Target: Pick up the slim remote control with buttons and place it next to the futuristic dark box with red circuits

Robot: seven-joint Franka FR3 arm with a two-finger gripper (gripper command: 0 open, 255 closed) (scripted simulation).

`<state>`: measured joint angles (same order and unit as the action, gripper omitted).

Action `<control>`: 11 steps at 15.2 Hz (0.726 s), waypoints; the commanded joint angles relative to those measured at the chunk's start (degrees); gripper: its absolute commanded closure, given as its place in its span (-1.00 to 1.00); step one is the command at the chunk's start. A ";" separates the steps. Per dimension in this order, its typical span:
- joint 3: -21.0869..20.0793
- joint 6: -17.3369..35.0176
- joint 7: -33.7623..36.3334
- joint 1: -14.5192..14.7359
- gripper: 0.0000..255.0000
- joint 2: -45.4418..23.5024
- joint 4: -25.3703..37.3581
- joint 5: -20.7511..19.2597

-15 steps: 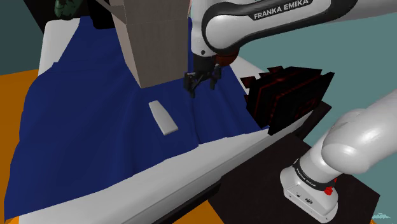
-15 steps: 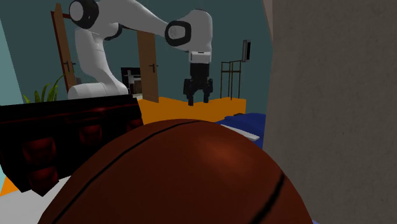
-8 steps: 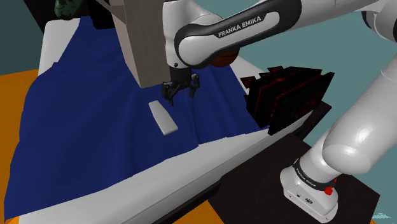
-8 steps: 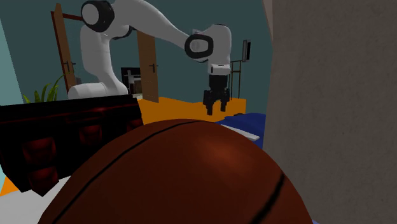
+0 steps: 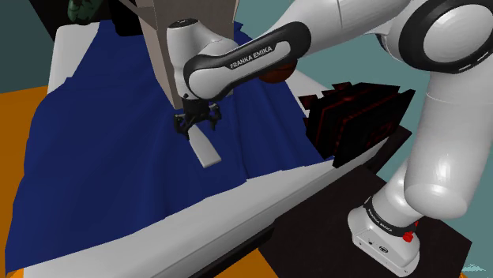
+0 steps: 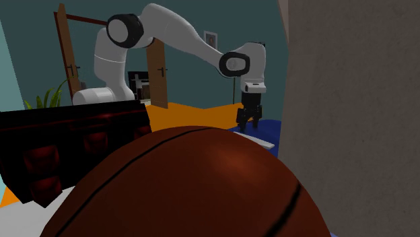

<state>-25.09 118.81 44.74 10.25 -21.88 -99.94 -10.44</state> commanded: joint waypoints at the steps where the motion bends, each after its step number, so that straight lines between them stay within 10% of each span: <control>1: 0.29 0.57 0.75 0.64 -1.00 -1.85 1.19 -0.80; 11: 0.95 4.66 1.54 1.01 -1.00 -4.13 -0.81 -2.05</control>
<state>-24.14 123.41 46.27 11.26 -25.99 -100.72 -12.48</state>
